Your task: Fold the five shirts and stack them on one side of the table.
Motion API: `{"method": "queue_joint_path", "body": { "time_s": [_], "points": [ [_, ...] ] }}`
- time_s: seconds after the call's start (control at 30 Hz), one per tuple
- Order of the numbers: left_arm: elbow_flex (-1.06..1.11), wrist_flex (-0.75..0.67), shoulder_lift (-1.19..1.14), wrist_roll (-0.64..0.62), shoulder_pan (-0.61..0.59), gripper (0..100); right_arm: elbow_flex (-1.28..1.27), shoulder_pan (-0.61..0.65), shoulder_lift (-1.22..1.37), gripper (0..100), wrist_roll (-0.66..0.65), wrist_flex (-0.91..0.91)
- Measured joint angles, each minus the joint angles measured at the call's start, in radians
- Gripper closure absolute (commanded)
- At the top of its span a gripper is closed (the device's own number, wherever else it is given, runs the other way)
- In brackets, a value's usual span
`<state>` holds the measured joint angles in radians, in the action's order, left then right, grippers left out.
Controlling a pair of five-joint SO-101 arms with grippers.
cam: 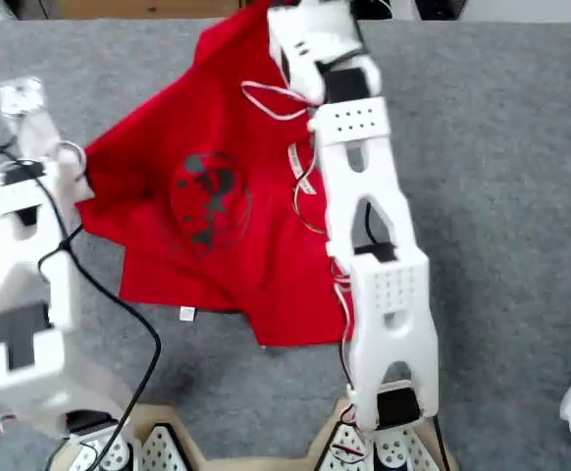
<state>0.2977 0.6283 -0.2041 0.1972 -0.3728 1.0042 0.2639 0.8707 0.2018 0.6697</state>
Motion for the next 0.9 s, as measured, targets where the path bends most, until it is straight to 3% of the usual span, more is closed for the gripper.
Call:
{"method": "queue_joint_path", "body": {
  "time_s": [0.17,0.33,0.53,0.73,0.9],
  "points": [
    [-0.224,0.012,-0.261,0.009,0.003,98,0.124,0.0,0.201,99.3,0.0,-0.04],
    [-0.637,0.192,-0.482,-0.021,0.023,98,0.331,0.0,0.341,99.3,-0.055,-0.055],
    [-1.208,0.393,-0.697,-0.126,0.049,98,0.566,0.0,0.499,99.3,-0.066,-0.207],
    [-1.683,0.506,-0.839,-0.166,0.097,98,0.6,-0.002,0.508,99.3,-0.152,-0.353],
    [-1.887,0.514,-0.962,-0.166,0.132,98,0.601,-0.003,0.508,99.3,-0.183,-0.371]
  ]
}}
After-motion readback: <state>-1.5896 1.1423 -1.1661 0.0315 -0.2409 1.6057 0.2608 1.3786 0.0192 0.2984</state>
